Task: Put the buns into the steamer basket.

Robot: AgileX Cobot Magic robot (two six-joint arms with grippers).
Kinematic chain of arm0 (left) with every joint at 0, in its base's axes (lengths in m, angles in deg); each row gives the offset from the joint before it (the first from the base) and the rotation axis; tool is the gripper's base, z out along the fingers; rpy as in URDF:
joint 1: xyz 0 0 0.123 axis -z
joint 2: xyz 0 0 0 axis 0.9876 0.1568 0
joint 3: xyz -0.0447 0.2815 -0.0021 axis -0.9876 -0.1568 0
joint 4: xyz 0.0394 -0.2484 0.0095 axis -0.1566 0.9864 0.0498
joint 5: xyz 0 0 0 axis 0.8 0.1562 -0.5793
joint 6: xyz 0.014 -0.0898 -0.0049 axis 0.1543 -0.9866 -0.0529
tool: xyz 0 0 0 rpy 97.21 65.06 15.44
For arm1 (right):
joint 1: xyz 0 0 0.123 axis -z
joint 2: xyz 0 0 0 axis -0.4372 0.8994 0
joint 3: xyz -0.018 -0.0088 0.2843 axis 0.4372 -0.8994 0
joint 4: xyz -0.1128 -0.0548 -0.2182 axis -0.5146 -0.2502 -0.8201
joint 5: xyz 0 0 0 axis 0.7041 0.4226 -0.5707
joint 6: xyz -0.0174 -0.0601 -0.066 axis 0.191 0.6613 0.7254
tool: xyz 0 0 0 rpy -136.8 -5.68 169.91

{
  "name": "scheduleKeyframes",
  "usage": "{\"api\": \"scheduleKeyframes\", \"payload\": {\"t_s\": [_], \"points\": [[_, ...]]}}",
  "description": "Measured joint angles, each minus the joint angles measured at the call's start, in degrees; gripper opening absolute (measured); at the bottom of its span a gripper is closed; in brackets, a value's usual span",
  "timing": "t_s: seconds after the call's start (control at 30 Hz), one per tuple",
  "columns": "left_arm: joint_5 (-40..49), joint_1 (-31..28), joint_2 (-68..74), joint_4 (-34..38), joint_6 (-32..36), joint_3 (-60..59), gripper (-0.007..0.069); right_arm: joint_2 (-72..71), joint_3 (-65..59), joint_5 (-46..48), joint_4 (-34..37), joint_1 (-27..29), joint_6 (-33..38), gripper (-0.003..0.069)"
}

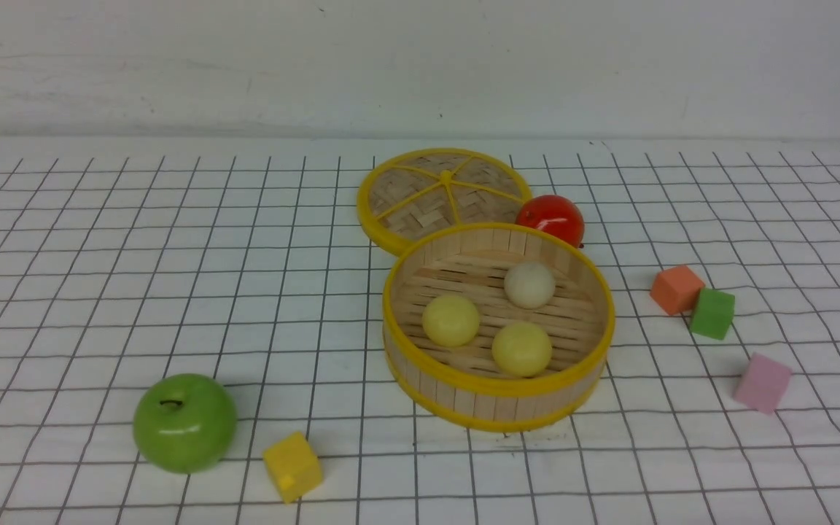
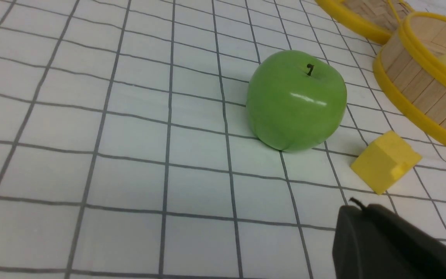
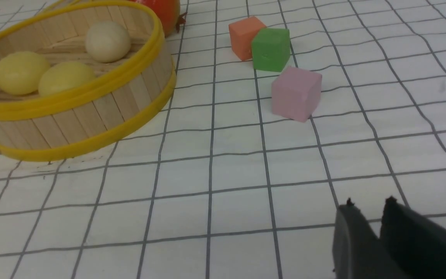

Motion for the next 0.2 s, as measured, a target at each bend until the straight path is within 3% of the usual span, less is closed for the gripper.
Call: {"api": "scheduleKeyframes", "payload": {"t_s": [0.2], "points": [[0.0,0.0,0.0,0.0,0.0,0.0,-0.0012,0.0,0.0,0.0,0.0,0.0,0.0,0.0123]]}}
